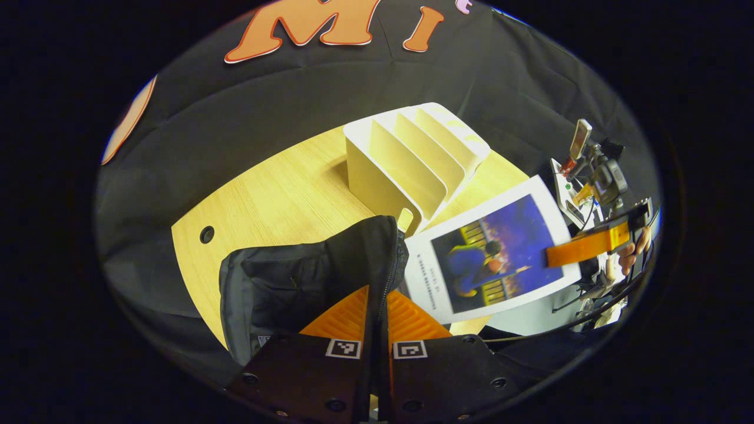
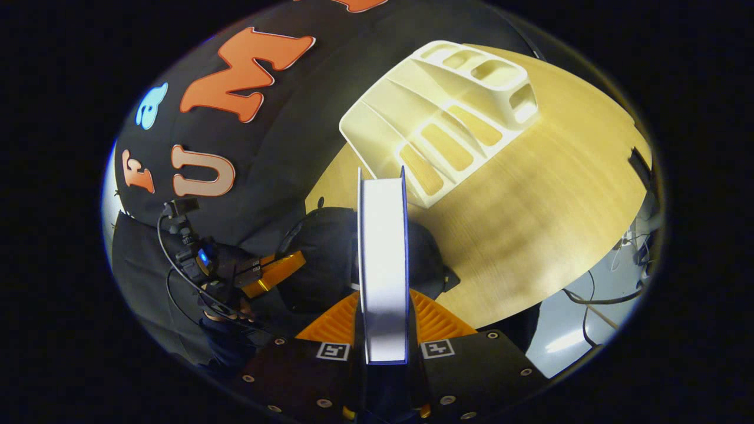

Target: Open the schoolbag, grab two books from the bookshelf and put them into the schoolbag.

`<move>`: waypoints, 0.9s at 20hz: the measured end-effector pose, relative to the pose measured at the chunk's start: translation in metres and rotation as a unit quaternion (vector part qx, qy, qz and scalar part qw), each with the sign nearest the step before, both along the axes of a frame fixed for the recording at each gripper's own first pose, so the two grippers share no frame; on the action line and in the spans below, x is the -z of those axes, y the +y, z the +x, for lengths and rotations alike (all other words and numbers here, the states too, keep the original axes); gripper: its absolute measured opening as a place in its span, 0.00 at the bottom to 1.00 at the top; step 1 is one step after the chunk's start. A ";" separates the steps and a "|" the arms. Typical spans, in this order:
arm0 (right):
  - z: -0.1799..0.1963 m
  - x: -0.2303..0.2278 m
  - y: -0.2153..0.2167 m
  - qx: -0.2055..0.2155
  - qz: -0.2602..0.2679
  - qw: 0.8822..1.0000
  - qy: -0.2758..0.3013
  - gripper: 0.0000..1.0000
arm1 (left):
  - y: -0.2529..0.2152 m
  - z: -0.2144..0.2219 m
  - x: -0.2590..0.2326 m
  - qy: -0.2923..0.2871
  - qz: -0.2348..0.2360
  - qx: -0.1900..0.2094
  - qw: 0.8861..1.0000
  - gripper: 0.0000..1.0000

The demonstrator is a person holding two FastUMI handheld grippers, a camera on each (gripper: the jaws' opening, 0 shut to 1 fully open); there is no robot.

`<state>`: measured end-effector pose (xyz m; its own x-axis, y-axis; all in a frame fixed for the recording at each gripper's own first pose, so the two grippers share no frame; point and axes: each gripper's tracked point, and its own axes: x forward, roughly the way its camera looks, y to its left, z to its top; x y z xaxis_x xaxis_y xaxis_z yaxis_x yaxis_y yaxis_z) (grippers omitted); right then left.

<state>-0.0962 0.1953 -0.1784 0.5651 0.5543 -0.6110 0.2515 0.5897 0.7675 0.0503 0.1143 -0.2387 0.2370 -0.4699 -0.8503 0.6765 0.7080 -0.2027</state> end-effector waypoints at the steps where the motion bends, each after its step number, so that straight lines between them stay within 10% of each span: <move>1: 0.002 0.007 0.008 -0.004 0.009 1.000 0.001 0.29 | 0.000 -0.001 -0.001 -0.001 -0.002 -0.002 1.000 0.06; 18: 0.074 0.065 0.128 -0.020 0.157 0.987 -0.031 0.29 | -0.017 -0.007 -0.009 0.003 -0.042 0.023 0.999 0.06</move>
<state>-0.0217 0.3237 -0.2432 0.5701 0.7335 -0.3702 0.1800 0.3280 0.9273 0.0429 0.0970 -0.2296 0.2085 -0.5503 -0.8085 0.7059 0.6568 -0.2650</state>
